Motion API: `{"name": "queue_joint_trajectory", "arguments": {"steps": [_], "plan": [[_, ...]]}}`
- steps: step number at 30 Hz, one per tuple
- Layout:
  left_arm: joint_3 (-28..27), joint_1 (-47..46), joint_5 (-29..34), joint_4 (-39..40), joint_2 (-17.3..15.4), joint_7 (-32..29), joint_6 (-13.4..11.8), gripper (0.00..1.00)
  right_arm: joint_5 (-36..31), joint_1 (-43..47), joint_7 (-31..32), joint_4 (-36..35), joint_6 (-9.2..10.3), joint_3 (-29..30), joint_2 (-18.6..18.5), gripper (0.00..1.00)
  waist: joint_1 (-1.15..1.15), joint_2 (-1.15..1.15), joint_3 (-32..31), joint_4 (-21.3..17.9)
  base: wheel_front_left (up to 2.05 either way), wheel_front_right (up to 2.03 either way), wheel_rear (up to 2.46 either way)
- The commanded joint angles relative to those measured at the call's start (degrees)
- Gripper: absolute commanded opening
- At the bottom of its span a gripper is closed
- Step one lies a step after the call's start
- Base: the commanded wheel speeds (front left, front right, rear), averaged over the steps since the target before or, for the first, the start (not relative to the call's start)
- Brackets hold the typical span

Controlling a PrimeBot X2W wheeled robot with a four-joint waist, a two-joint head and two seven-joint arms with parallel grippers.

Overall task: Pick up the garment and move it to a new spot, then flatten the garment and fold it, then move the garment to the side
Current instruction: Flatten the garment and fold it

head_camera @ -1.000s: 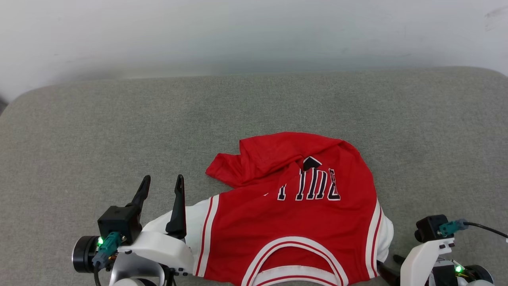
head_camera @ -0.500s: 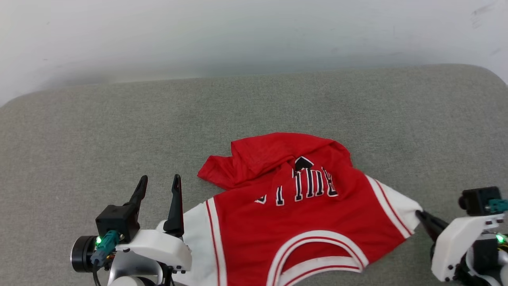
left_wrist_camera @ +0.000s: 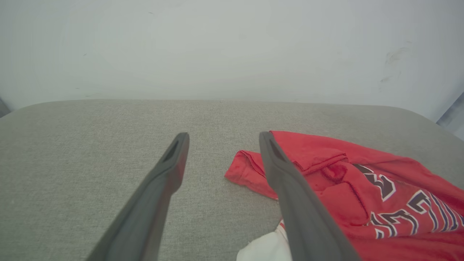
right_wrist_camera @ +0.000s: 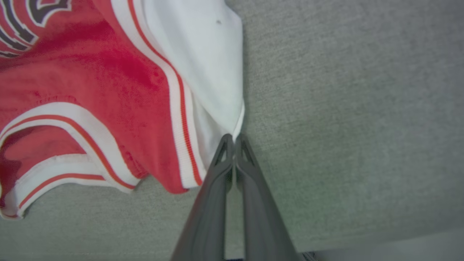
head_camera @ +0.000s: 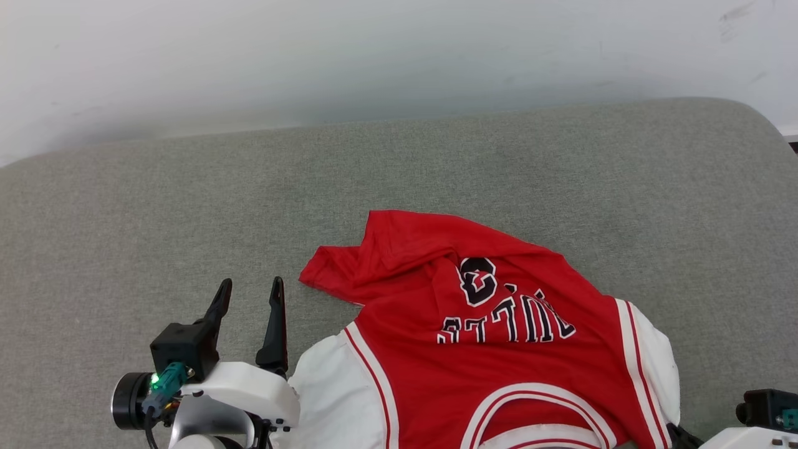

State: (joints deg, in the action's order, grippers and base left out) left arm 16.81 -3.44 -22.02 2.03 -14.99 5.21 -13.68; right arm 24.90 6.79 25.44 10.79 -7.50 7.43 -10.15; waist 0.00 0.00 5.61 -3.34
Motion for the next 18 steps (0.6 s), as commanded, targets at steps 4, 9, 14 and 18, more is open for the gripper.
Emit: {"name": "queue_joint_trajectory", "arguments": {"steps": [4,9,14,18], "plan": [[0.0,0.7,-0.4,-0.4,-0.4,-0.1,-0.2,1.0,0.0,-1.7,-7.9,0.9,0.02,0.6,0.6,1.0,0.0,0.0,-0.8,-0.4,0.0,0.0,0.0],[0.0,1.7,-0.8,-0.8,-0.5,-0.1,-0.4,1.0,-1.8,-2.9,-18.8,-0.4,0.01,0.6,0.3,1.0,0.0,0.0,-2.2,-0.5,0.0,0.0,0.0],[-0.1,2.5,-1.4,-1.6,-0.4,0.1,-0.4,1.0,-5.2,-3.2,-26.1,-2.3,0.01,0.2,0.1,1.0,0.0,0.0,-3.9,-0.3,0.0,0.0,0.0],[-0.4,3.9,-2.2,-2.8,-0.4,0.2,-0.6,1.0,-8.0,-2.6,-28.6,-4.9,0.01,-1.6,0.3,1.0,0.0,0.0,-5.5,-0.2,0.0,0.0,0.0]]}}
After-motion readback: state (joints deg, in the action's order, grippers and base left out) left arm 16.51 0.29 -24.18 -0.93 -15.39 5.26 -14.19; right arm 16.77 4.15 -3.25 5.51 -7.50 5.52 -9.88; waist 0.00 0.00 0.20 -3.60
